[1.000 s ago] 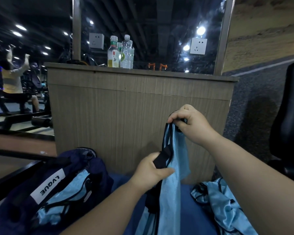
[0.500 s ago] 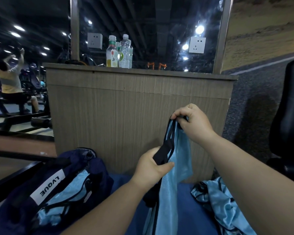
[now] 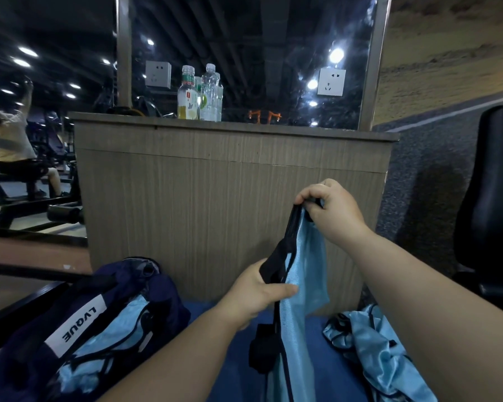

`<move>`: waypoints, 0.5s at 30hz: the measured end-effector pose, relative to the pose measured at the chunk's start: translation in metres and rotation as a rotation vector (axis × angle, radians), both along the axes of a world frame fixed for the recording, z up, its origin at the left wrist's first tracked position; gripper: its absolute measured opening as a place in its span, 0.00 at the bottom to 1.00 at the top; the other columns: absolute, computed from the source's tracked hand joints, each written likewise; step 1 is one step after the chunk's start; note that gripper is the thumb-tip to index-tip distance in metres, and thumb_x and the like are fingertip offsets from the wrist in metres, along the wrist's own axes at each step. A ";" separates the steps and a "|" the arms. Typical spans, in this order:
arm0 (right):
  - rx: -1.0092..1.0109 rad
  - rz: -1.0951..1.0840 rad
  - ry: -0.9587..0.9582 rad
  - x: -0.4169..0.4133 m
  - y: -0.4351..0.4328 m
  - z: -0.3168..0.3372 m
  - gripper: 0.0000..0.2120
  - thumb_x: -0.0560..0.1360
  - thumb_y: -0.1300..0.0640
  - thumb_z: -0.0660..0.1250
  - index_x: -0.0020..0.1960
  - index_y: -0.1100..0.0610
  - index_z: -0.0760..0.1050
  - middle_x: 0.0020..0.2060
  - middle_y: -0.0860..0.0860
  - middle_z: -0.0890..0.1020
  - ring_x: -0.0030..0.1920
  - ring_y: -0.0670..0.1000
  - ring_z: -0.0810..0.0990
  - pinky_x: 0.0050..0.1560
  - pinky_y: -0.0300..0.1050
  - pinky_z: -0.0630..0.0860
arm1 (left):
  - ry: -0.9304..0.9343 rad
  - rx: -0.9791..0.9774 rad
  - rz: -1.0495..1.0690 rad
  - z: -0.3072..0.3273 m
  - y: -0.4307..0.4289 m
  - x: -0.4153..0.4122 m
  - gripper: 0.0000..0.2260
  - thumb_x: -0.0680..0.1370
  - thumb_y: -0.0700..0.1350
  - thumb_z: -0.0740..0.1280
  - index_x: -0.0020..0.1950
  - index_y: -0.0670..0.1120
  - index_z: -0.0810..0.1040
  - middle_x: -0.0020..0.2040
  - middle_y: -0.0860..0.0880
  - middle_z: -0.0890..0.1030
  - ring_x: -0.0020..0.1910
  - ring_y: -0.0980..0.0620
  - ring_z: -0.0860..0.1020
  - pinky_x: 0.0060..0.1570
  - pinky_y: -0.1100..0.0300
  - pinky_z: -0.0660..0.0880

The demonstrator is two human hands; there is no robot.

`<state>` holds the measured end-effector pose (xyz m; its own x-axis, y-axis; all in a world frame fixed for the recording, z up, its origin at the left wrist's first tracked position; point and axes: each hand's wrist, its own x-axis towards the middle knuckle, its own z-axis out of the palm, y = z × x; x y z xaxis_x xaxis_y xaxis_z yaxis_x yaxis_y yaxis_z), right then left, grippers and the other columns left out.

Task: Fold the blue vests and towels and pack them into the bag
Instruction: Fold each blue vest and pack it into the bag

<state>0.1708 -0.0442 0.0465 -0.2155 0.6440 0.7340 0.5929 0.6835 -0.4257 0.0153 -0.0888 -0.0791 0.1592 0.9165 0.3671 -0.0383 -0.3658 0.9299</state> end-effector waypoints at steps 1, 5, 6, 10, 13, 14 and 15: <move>-0.003 -0.023 0.002 0.002 0.001 0.000 0.19 0.77 0.62 0.65 0.37 0.39 0.76 0.44 0.43 0.73 0.46 0.47 0.77 0.49 0.44 0.75 | -0.011 -0.002 -0.001 0.001 0.001 -0.003 0.17 0.67 0.39 0.74 0.55 0.43 0.79 0.50 0.48 0.84 0.50 0.52 0.82 0.50 0.58 0.78; -0.028 -0.100 0.048 0.012 0.008 -0.004 0.19 0.78 0.62 0.64 0.37 0.40 0.76 0.44 0.42 0.72 0.46 0.46 0.75 0.46 0.39 0.71 | -0.025 0.016 0.068 0.005 0.003 -0.010 0.22 0.65 0.39 0.74 0.59 0.45 0.77 0.55 0.42 0.82 0.50 0.50 0.81 0.55 0.53 0.78; -0.037 -0.117 0.059 0.015 0.010 -0.005 0.18 0.78 0.62 0.63 0.37 0.40 0.76 0.44 0.43 0.72 0.47 0.46 0.75 0.47 0.41 0.72 | -0.031 0.020 0.088 0.007 0.004 -0.011 0.22 0.64 0.39 0.74 0.58 0.46 0.76 0.53 0.43 0.82 0.49 0.51 0.81 0.53 0.55 0.78; -0.080 -0.222 0.057 0.025 0.018 -0.009 0.14 0.80 0.61 0.61 0.42 0.45 0.78 0.47 0.46 0.71 0.46 0.48 0.73 0.44 0.43 0.69 | 0.149 -0.008 0.110 0.016 0.007 -0.027 0.32 0.65 0.42 0.76 0.63 0.61 0.66 0.48 0.48 0.84 0.46 0.51 0.83 0.48 0.57 0.79; -0.104 -0.350 0.019 0.037 0.024 -0.011 0.14 0.80 0.60 0.59 0.42 0.44 0.77 0.50 0.47 0.70 0.46 0.51 0.72 0.44 0.44 0.68 | 0.349 -0.058 0.163 0.019 0.009 -0.043 0.28 0.69 0.42 0.77 0.60 0.64 0.68 0.47 0.47 0.85 0.45 0.51 0.84 0.47 0.57 0.79; -0.112 -0.397 -0.016 0.041 0.026 -0.011 0.14 0.80 0.60 0.59 0.43 0.44 0.76 0.50 0.48 0.70 0.46 0.52 0.72 0.45 0.45 0.68 | 0.376 -0.071 0.164 0.020 0.009 -0.046 0.23 0.70 0.41 0.76 0.59 0.58 0.73 0.47 0.48 0.85 0.44 0.51 0.83 0.49 0.55 0.80; -0.128 -0.439 -0.055 0.045 0.028 -0.013 0.15 0.80 0.60 0.59 0.43 0.43 0.76 0.50 0.49 0.70 0.45 0.52 0.72 0.45 0.46 0.69 | 0.396 -0.084 0.165 0.021 0.009 -0.048 0.16 0.72 0.39 0.75 0.56 0.52 0.77 0.47 0.49 0.85 0.44 0.52 0.83 0.52 0.55 0.80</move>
<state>0.2159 -0.0166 0.0340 0.0616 0.7676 0.6380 0.8388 0.3067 -0.4499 -0.0326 -0.0798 -0.0580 0.1212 0.9655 0.2304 0.3796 -0.2596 0.8880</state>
